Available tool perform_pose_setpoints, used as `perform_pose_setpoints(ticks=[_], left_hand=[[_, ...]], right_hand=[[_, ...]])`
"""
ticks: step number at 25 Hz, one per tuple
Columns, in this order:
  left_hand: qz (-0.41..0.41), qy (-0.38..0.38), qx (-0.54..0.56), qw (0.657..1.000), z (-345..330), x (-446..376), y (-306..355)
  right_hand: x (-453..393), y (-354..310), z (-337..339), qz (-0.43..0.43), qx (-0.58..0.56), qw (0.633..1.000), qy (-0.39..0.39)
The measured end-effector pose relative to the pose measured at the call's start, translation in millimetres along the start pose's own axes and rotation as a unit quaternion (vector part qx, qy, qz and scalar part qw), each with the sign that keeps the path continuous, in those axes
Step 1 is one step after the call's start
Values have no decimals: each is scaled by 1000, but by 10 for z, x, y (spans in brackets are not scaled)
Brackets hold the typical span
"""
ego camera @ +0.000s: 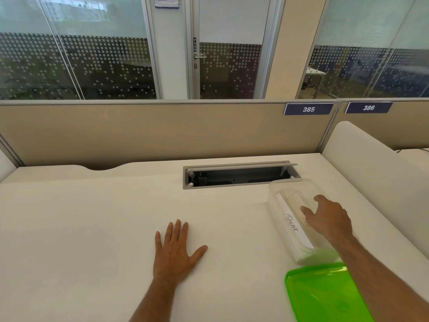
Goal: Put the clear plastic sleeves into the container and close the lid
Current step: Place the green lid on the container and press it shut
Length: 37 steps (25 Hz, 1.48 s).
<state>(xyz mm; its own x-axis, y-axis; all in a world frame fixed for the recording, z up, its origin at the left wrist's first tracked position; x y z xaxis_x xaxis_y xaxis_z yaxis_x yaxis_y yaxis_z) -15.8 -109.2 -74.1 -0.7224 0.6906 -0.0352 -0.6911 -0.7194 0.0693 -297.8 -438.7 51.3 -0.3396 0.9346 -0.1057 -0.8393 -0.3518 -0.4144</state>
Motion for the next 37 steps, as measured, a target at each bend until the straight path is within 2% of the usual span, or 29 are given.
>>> perform_pose_setpoints(ticks=[3,7,14,18,21,24,27,32,37], left_hand=[[-13,8,0,1000,61,57,129],[-64,22,-7,998,168,208,586],[-157,21,42,986,284,571,1523],[-190,-7,59,980,203,797,1917],[-177,-32,70,981,174,894,2079],[-133,-31,106,985,254,913,2154],[-85,-104,149,980,179,911,2188],[-75,-127,172,974,143,938,2262],[-27,-138,255,957,152,949,2231]], right_hand=[[161,-75,153,74,-21,996,35],[443,-2,247,121,40,991,41],[988,515,273,78,94,992,30],[1223,947,252,27,105,994,22],[1290,1322,231,-30,109,994,-1],[1292,1624,210,-95,36,994,-34],[1282,1785,214,-139,-5,989,-45],[1261,1831,156,-145,32,987,-60],[1213,1871,144,-138,24,989,-50]])
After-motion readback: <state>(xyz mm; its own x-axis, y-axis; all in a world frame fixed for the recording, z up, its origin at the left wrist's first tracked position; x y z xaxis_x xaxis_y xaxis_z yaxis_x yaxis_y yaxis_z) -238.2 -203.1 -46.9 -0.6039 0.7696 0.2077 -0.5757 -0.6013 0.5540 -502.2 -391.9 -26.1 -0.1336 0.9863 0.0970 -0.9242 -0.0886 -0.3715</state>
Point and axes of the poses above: each hand's wrist, its own x-axis away from the middle knuckle, its own z-axis out of the back of the hand, y = z × x, the point moved 8 cm from there along -x, towards the middle knuckle, and after that the axes turned 10 degrees about -x, right-handed, at the moved point
